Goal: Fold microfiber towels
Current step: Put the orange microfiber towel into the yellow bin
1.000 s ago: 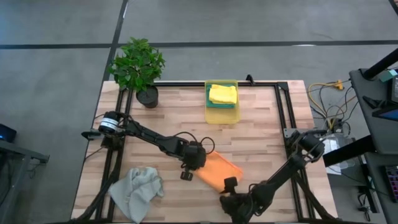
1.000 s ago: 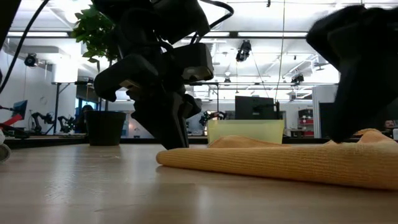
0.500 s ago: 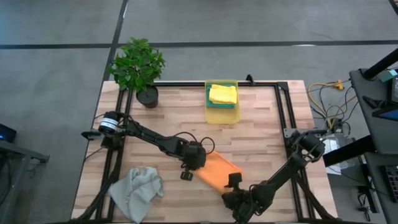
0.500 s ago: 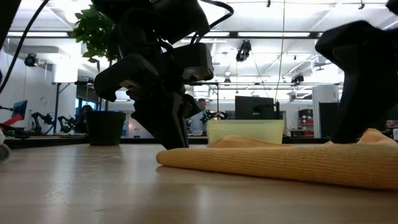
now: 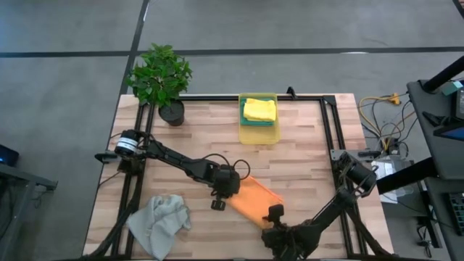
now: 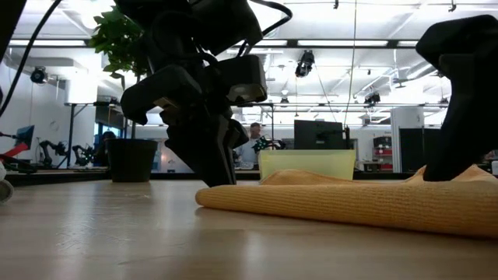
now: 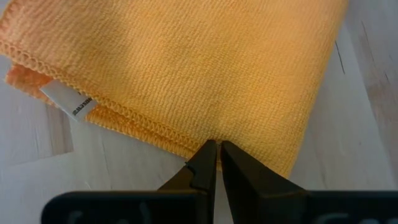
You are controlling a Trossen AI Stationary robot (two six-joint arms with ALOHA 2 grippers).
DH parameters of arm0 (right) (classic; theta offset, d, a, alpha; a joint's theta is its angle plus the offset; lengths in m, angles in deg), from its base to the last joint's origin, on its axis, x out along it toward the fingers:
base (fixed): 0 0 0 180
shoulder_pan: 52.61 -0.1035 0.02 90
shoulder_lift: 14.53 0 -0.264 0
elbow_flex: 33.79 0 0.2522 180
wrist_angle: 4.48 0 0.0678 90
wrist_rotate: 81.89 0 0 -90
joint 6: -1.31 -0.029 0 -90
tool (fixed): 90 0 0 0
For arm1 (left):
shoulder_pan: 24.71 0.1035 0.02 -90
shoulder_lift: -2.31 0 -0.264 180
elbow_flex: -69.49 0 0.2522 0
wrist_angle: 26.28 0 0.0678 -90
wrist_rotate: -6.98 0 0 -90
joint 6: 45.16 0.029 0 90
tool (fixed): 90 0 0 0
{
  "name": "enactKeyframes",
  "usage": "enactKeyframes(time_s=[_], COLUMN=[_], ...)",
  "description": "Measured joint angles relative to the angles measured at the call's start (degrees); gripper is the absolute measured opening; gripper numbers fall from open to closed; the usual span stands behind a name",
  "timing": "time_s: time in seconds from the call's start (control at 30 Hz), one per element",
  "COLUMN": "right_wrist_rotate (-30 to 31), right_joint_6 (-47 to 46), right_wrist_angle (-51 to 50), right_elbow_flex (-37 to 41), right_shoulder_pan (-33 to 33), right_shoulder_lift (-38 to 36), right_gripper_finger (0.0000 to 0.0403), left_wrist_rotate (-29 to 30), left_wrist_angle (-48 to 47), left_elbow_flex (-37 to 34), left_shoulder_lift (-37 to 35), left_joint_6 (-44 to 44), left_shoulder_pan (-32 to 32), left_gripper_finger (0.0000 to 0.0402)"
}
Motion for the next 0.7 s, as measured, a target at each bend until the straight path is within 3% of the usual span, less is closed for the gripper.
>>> enactKeyframes(time_s=[0.3,0.7], right_wrist_rotate=[0.5,1.3], right_joint_6=[-0.4,2.1], right_wrist_angle=[-1.8,-2.8], right_elbow_flex=[-0.4,-1.7], right_shoulder_pan=[0.1,-1.0], right_shoulder_lift=[0.7,1.1], right_gripper_finger=[0.024,0.0123], left_wrist_rotate=[0.0,-0.1], left_wrist_angle=[0.0,0.0], left_elbow_flex=[0.0,0.0], left_shoulder_lift=[0.0,0.0], left_joint_6=[-0.1,-0.1], left_shoulder_pan=[0.0,0.0], left_gripper_finger=[0.0013,0.0013])
